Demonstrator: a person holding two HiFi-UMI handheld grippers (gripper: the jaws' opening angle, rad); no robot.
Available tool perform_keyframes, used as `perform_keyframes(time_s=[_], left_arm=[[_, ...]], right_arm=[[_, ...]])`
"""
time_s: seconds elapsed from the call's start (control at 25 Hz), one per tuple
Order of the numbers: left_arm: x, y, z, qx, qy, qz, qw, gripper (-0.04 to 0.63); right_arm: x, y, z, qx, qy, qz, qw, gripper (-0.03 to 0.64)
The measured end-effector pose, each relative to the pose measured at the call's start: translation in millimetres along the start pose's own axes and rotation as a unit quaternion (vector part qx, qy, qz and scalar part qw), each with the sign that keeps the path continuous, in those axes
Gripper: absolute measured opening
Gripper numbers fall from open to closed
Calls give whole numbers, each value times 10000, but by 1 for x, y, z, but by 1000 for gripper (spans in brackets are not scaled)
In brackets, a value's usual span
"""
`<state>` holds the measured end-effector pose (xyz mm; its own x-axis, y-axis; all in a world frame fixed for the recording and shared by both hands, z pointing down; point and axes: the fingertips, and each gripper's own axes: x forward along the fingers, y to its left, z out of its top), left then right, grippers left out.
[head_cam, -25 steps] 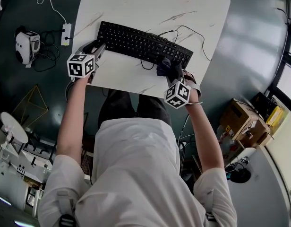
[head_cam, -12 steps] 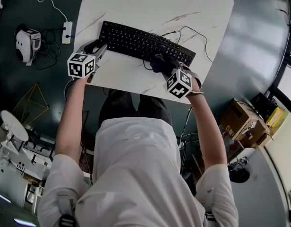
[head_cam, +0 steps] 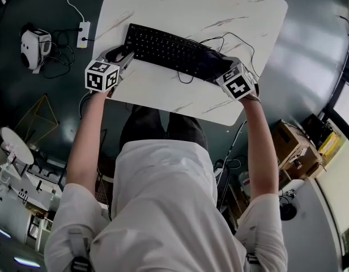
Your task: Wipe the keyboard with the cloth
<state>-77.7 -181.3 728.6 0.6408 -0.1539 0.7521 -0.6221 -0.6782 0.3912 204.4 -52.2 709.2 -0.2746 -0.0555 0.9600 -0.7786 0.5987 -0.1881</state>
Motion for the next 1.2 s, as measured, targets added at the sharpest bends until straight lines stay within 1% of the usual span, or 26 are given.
perform_keyframes(time_s=[0.08,0.2,0.28,0.36,0.44,0.6,0.72,0.8,0.88,1.0,1.04,1.12,1.16,1.2], left_arm=[[0,1,-1,-2,-12,-10,10000,195],[1,0,-1,-15,-4,-12,10000,195],[0,0,-1,-18,0,-17,10000,195],[0,0,-1,-28,1,-19,10000,195],[0,0,-1,-34,4,-23,10000,195],[0,-1,-1,-43,-14,-21,10000,195],[0,0,-2,-46,-42,-14,10000,195],[0,0,-1,-42,-62,-18,10000,195],[-1,-1,-1,-37,-75,-25,10000,195],[-1,-1,-1,-59,-88,-17,9999,195],[0,-1,-1,-73,-98,-6,9999,195],[0,-1,0,-104,-135,19,9999,195],[0,-1,1,-120,-157,27,9998,195],[0,-1,1,-135,-175,32,9998,195]], right_arm=[[-3,-11,5,-147,121,-376,9991,130],[-8,-29,9,-132,300,-982,9946,129],[-9,-34,12,-114,373,-1266,9912,127],[-11,-37,17,-134,386,-1620,9859,124],[-15,-42,21,-45,325,-1999,9793,118],[-24,-48,31,260,-35,-2379,9709,115],[-39,-51,49,392,-612,-2802,9572,107],[-46,-49,60,438,-923,-2972,9493,106],[-38,-42,65,309,-915,-2921,9515,104],[-11,-27,65,-39,-613,-2601,9636,104],[-3,-19,66,-161,-548,-2405,9690,104],[12,6,69,-500,-477,-1836,9806,104],[20,22,70,-731,-425,-1553,9843,104],[27,38,70,-976,-360,-1351,9854,104]])
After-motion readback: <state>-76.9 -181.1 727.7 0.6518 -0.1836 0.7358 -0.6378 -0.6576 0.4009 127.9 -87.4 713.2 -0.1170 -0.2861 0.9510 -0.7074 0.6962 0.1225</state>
